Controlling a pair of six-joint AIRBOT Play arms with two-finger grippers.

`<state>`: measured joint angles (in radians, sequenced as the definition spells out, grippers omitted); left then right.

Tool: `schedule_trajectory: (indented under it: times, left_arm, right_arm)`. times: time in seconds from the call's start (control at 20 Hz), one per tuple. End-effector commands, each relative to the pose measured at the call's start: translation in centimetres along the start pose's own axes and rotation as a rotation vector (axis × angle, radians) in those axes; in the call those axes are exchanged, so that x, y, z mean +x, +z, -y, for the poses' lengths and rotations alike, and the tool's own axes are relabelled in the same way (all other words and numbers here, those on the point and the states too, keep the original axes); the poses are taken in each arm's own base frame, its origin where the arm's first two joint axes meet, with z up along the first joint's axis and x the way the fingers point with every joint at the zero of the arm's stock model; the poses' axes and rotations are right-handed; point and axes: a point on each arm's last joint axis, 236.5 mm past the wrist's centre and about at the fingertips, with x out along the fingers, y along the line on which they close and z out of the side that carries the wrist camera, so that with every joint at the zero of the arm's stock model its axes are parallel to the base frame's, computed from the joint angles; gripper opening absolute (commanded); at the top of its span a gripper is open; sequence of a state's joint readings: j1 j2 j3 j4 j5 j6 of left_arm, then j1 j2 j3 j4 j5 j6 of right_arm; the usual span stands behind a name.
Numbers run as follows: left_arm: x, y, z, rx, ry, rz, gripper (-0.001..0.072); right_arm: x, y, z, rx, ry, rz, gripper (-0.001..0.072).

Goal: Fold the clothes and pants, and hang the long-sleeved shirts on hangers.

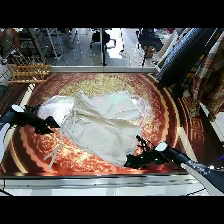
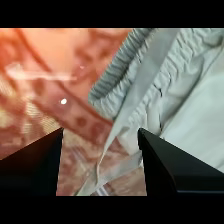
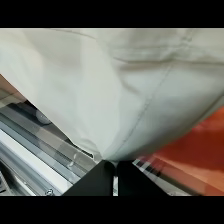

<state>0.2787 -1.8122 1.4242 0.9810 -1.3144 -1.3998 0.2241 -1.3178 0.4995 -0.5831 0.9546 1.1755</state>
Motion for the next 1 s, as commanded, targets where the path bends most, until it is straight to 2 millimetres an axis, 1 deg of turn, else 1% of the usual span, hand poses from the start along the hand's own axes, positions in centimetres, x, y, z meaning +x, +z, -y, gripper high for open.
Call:
schedule_trajectory:
  times: [0.0, 0.15, 0.2, 0.3, 0.35, 0.45, 0.5, 0.55, 0.6, 0.65, 0.7, 0.75, 0.8, 0.85, 0.9, 0.95]
  left_arm:
    - [2.0, 1.0, 0.6, -0.053, -0.04, 0.016, 0.0484]
    - [3.0, 1.8, 0.7, -0.082, -0.034, 0.043, 0.0481]
    - [3.3, 1.9, 0.8, -0.085, -0.03, 0.044, 0.0431]
    - [3.5, 2.1, 0.5, -0.095, -0.019, 0.053, 0.0105]
    - [3.4, 2.2, 0.6, -0.094, -0.019, 0.057, 0.002]
    - [3.0, 1.9, 0.8, -0.062, -0.026, 0.05, 0.0019]
    - [2.4, 1.7, 1.4, -0.013, -0.041, 0.046, 0.0018]
    - [1.4, 1.5, 2.3, 0.04, -0.062, 0.053, 0.0017]
    - [0.0, 1.3, 3.6, 0.088, -0.093, 0.07, 0.0017]
    - [-2.0, 1.1, 5.7, 0.142, -0.149, 0.098, 0.0017]
    - [-4.4, 0.6, 8.5, 0.209, -0.225, 0.122, 0.0017]
    - [-7.7, -0.4, 12.0, 0.281, -0.326, 0.149, 0.0017]
    - [-11.5, -1.7, 15.6, 0.356, -0.432, 0.179, 0.0017]
    - [-15.2, -3.4, 18.9, 0.43, -0.519, 0.211, 0.0016]
    - [-18.9, -5.4, 22.0, 0.511, -0.591, 0.247, 0.0017]
    - [-23.0, -8.0, 25.3, 0.607, -0.67, 0.295, 0.0017]
  right_arm:
    - [-0.1, 0.3, -0.4, -0.012, 0.012, 0.013, 0.0016]
    - [-0.1, 0.3, -0.2, -0.015, 0.006, 0.012, 0.0016]
    - [-0.1, 0.3, -0.3, -0.016, 0.007, 0.013, 0.0016]
    - [-0.1, 0.3, -0.3, -0.019, 0.007, 0.014, 0.0016]
    - [-0.3, 0.4, -0.5, -0.033, 0.007, 0.022, 0.0015]
    - [-1.3, 0.5, -1.4, -0.095, 0.013, 0.05, 0.0012]
    - [-2.1, 0.5, -2.0, -0.138, 0.007, 0.071, 0.0011]
    - [-3.1, 0.4, -2.5, -0.188, -0.003, 0.09, 0.0011]
    - [-4.3, 0.0, -3.2, -0.241, -0.019, 0.101, 0.0011]
    - [-5.8, -0.5, -3.9, -0.29, -0.045, 0.104, 0.0011]
    - [-7.7, -1.0, -4.6, -0.338, -0.08, 0.111, 0.0011]
    - [-9.9, -1.4, -5.6, -0.398, -0.12, 0.135, 0.0011]
    - [-13.0, -1.6, -7.1, -0.462, -0.164, 0.19, 0.0011]
    - [-16.5, -1.6, -9.2, -0.531, -0.2, 0.273, 0.0011]
    - [-20.9, -1.9, -12.1, -0.605, -0.226, 0.4, 0.0011]
    - [-25.9, -2.7, -15.6, -0.685, -0.232, 0.558, 0.0011]
